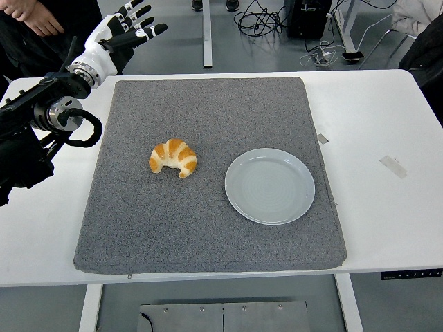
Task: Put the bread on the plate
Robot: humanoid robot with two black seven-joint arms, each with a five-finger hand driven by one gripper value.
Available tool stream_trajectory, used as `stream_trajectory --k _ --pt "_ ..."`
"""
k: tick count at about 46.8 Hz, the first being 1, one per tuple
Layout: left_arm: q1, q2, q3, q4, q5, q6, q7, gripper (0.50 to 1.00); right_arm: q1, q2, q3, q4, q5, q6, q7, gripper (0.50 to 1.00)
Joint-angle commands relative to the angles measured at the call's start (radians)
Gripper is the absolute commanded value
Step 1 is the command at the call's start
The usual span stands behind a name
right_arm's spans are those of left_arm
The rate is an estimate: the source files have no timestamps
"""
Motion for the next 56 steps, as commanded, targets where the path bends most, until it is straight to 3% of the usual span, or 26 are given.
stream_trajectory --k 1,10,24,49,56 --pt "0.004 0.035 0.059 -0.098 0.097 0.074 0.001 0.977 0.000 0.000 0.000 -0.001 0.000 0.000 0.000 1.000" --pt "-0.010 0.126 0.189 -0.256 0.371 0.180 0.013 0.977 0.000 0.000 0.000 -0.001 -0.001 0.000 0.000 1.000" --pt "-0.059 0.315 0.359 -0.512 0.517 0.172 0.013 0.977 0.000 0.000 0.000 0.001 0.000 0.000 0.000 1.000" --pt "-0.163 0.404 0.573 -0.610 0.904 0.177 0.010 0.977 0.000 0.000 0.000 -0.001 0.000 0.000 0.000 1.000" --pt "-0.163 0.399 0.609 -0.600 1.017 0.224 0.010 0.977 0.000 0.000 0.000 -0.001 -0.001 0.000 0.000 1.000"
